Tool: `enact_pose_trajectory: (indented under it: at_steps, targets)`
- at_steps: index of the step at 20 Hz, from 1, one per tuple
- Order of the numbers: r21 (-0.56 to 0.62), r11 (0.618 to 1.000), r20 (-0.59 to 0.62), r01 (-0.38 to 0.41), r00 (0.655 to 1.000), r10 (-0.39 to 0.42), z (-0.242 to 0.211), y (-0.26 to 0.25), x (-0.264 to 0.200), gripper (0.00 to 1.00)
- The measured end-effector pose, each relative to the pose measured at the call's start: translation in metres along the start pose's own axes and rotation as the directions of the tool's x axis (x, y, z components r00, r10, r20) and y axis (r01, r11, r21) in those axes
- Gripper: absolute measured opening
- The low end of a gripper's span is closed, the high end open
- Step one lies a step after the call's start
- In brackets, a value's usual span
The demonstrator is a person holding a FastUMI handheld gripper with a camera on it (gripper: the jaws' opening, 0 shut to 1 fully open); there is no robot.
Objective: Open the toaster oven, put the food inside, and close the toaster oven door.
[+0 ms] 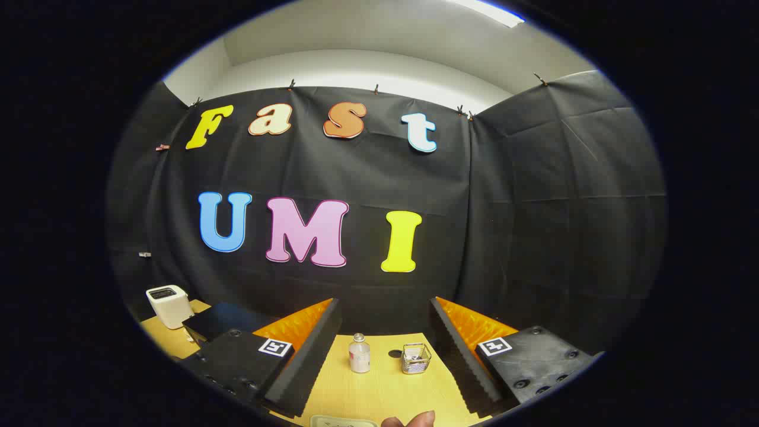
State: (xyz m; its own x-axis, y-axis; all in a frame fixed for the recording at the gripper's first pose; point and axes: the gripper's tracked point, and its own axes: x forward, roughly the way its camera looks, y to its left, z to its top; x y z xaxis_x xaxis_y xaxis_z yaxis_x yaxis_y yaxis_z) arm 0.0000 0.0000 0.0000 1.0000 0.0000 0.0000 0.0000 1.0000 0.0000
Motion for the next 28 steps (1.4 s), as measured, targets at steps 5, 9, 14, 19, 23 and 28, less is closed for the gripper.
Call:
enact_pose_trajectory:
  at_steps: [5, 9, 14, 19, 23, 28]
  targets:
    - [0.010, 1.000, -0.006, 0.006, 1.000, -0.006, -0.001, -0.005, -0.004, 0.98]
    - [0.009, 1.000, -0.006, 0.009, 1.000, -0.009, -0.001, -0.006, -0.008, 0.98]
    - [0.019, 1.000, -0.012, 0.008, 1.000, -0.008, -0.003, -0.005, -0.010, 0.98]
    - [0.005, 1.000, -0.009, 0.004, 1.000, -0.004, -0.003, -0.004, -0.013, 0.98]
    - [0.015, 1.000, -0.008, -0.006, 1.000, 0.006, -0.002, 0.001, -0.015, 0.98]
    - [0.022, 0.999, -0.013, -0.025, 1.000, 0.026, -0.001, 0.011, -0.017, 0.98]
